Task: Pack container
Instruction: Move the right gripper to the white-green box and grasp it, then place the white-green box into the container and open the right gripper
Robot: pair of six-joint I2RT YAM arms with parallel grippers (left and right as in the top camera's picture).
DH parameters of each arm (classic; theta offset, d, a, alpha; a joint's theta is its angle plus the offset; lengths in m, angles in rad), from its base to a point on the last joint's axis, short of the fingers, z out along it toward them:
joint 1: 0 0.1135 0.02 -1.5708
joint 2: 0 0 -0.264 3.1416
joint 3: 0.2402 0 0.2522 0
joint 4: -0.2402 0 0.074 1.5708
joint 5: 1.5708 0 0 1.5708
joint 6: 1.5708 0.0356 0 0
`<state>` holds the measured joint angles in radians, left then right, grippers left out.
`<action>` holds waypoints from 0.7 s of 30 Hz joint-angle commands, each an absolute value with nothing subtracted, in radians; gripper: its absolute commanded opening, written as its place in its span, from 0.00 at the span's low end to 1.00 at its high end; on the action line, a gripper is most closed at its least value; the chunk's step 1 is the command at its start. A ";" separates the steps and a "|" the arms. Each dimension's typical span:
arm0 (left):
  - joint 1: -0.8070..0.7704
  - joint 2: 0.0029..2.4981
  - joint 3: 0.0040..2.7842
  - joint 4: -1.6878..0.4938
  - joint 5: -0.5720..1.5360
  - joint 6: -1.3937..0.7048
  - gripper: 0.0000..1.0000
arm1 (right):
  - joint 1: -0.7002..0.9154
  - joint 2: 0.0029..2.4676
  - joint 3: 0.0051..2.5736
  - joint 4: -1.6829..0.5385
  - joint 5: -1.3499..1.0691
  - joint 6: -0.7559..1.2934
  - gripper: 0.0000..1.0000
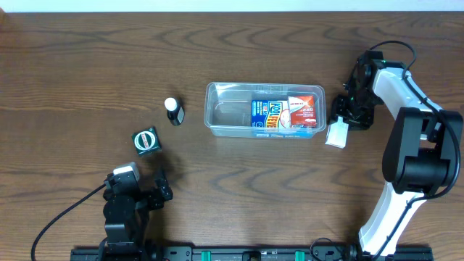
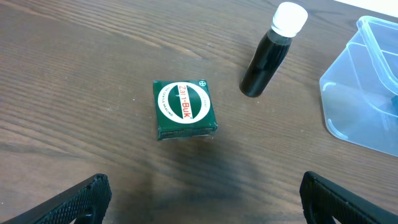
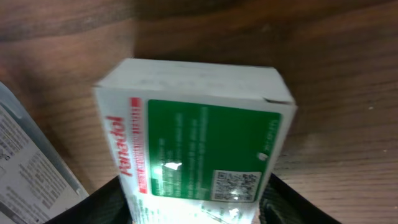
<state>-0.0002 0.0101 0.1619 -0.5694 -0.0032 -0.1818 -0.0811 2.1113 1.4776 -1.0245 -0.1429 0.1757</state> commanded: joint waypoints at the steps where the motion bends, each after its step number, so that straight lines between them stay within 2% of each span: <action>1: 0.004 0.004 0.149 -0.566 -0.011 -0.165 0.98 | -0.085 2.112 1.480 -1.031 -0.073 0.164 0.56; 7: 0.004 0.004 0.149 -0.566 -0.010 -0.165 0.98 | -0.084 2.062 1.500 -1.071 0.049 0.163 0.48; 10: 0.004 0.004 0.149 -0.566 -0.010 -0.165 0.98 | -0.084 2.019 1.538 -1.095 0.055 0.163 0.40; 14: 0.004 0.004 0.149 -0.566 -0.010 -0.165 0.98 | -0.060 1.930 1.611 -1.121 0.046 0.159 0.36; 21: 0.004 0.004 0.149 -0.566 -0.010 -0.165 0.98 | 0.105 1.758 1.739 -1.088 -0.002 0.030 0.31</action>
<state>-0.0002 0.0101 0.1619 -0.5694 -0.0032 -0.1814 0.0181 1.8278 1.6955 -1.1027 0.0349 0.1196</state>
